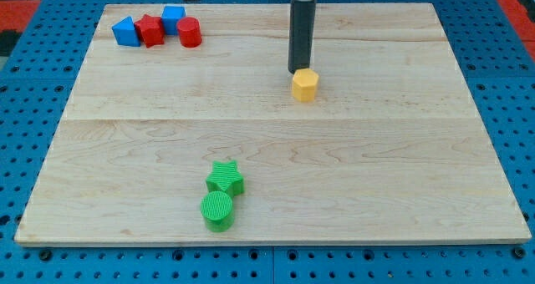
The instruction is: Move the yellow hexagon close to the green star
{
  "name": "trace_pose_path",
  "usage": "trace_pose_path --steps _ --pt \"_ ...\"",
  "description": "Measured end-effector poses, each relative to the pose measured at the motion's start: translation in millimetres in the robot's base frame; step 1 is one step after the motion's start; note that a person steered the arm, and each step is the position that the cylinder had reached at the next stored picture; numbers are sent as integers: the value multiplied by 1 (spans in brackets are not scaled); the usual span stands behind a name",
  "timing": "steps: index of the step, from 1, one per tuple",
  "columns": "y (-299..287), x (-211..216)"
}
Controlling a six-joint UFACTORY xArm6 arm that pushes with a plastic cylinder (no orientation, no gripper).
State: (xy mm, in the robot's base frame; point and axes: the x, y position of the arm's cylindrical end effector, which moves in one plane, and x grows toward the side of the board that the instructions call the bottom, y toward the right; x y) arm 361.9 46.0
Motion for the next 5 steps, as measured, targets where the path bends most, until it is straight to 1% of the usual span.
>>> trace_pose_path --steps 1,2,3,4,5 --pt "9 52" --pt "51 61" --pt "35 113" --pt "17 128" --pt "0 111"
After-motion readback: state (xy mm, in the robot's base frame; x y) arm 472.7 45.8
